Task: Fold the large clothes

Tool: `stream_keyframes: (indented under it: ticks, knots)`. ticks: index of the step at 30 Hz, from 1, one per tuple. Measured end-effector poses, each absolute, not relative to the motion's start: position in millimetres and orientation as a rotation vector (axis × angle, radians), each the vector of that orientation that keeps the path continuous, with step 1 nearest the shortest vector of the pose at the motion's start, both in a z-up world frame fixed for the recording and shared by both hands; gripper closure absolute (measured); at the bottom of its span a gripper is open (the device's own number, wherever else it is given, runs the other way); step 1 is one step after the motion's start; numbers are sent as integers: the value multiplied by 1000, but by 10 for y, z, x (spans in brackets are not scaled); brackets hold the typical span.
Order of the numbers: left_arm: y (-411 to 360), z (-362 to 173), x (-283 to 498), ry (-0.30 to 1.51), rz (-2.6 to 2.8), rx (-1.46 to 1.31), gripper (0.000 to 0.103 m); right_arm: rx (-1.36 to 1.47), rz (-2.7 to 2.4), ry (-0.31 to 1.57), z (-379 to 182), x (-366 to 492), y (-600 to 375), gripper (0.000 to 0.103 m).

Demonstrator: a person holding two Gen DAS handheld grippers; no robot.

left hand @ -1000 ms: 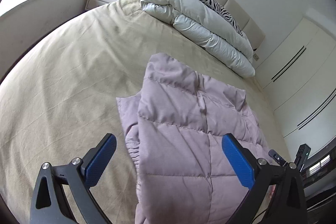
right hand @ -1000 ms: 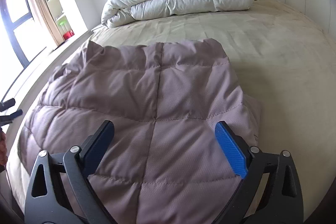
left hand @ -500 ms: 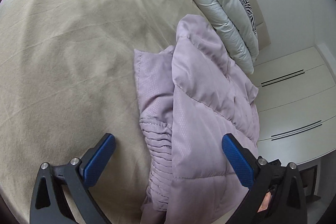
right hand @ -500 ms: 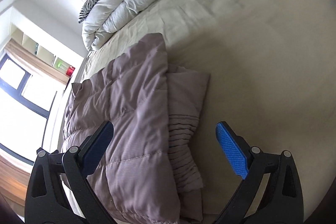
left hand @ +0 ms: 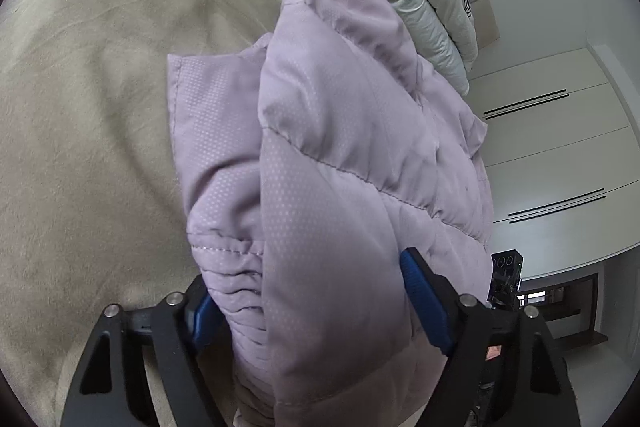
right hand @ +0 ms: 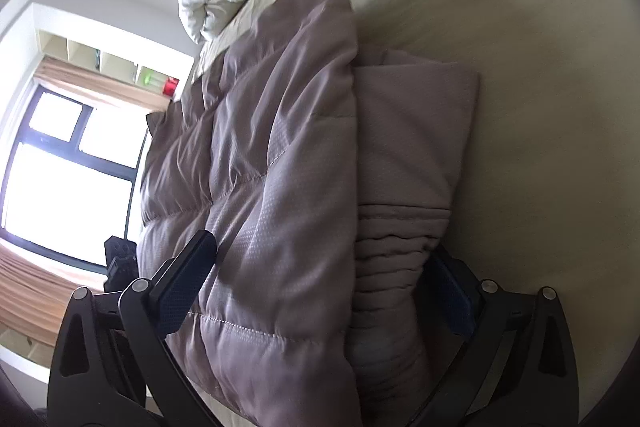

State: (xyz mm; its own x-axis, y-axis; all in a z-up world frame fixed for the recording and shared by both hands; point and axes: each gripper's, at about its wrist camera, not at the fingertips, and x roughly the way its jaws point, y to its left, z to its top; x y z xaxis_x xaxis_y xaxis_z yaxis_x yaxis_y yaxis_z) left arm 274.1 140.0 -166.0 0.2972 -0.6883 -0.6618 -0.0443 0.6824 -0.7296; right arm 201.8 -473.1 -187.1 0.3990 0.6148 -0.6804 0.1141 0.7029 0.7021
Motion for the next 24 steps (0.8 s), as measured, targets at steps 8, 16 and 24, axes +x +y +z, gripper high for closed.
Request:
stream_keyframes:
  ticks: [8, 16, 24]
  knots:
    - [1317, -1626, 2719, 1185, -496, -705, 58, 604, 327, 1147, -1761, 2103, -4434, 26]
    - [1200, -1174, 2445, 1108, -449, -582, 72, 328, 238, 1025, -1221, 1861, -4023, 60]
    - [1365, -788, 1583, 1040, -452, -544, 74, 346, 278, 901, -752, 1155, -3841, 67]
